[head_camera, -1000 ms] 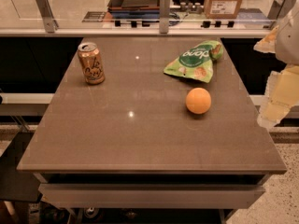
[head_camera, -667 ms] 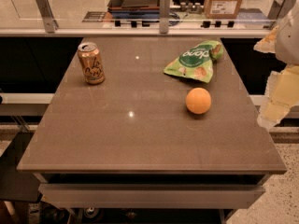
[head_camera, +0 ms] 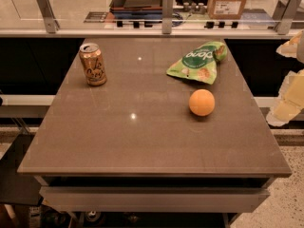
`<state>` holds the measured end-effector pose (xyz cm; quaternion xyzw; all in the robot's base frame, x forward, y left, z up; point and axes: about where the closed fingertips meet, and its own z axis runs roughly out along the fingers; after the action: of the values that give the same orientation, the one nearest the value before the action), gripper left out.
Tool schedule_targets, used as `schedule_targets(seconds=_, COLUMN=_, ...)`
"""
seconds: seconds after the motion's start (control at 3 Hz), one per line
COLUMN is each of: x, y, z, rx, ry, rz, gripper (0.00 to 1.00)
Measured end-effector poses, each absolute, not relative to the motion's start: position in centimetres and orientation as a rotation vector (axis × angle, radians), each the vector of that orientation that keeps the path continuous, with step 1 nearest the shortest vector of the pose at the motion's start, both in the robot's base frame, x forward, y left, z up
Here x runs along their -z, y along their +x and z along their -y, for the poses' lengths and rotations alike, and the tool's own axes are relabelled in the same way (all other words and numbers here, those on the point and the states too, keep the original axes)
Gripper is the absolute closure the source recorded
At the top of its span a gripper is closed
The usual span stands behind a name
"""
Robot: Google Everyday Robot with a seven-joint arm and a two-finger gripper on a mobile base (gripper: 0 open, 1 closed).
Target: Move orange near orange can
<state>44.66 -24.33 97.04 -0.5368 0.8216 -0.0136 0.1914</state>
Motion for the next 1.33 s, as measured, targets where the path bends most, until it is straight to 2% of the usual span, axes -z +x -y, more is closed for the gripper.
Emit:
schedule_targets(seconds=0.67, x=-93.7, y=46.7, z=28.9, rx=-0.1, ry=-1.227, rz=-2.195, gripper=0.0)
schedule_targets(seconds=1.33, x=-89.9, y=48.5, z=29.4, rx=-0.091, ry=-1.209, rz=-2.09, gripper=0.0)
